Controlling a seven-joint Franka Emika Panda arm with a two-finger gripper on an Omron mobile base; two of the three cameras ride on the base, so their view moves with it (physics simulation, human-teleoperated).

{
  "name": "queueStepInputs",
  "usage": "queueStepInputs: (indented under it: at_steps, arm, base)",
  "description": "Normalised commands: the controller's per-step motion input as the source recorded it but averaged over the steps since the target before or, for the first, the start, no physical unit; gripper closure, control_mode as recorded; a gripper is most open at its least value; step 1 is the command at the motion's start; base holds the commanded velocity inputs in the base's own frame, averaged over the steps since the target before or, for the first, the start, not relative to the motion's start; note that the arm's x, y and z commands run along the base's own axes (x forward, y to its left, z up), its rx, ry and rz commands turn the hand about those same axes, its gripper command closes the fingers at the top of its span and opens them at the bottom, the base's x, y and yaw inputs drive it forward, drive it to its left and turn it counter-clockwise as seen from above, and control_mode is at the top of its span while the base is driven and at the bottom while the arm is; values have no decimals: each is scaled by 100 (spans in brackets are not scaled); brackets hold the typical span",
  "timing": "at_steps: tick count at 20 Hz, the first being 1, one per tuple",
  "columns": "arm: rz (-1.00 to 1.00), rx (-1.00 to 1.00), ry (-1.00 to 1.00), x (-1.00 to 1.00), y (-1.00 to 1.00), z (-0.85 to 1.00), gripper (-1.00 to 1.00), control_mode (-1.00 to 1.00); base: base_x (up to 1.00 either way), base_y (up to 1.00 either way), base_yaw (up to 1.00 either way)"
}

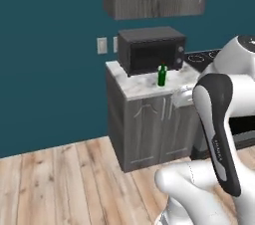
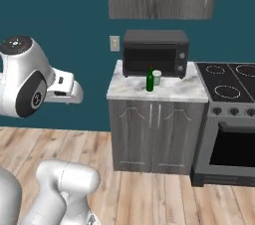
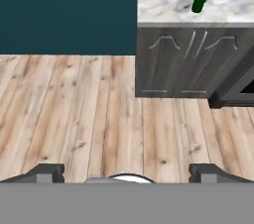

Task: Move the drinks to the dining counter.

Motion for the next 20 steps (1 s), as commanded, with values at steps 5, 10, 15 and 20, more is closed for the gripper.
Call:
queueStepInputs:
  at_steps: [5,10,15,20]
  arm:
    - [0,0,0,0,0,0,-100,100]
    - [0,0,0,0,0,0,-100,100]
    - [0,0,0,0,0,0,-100,100]
    - [0,0,0,0,0,0,-100,100]
  base:
    - [0,-100,5]
    - [42,-36,0]
    - [99,56,0]
    - [83,-22,0]
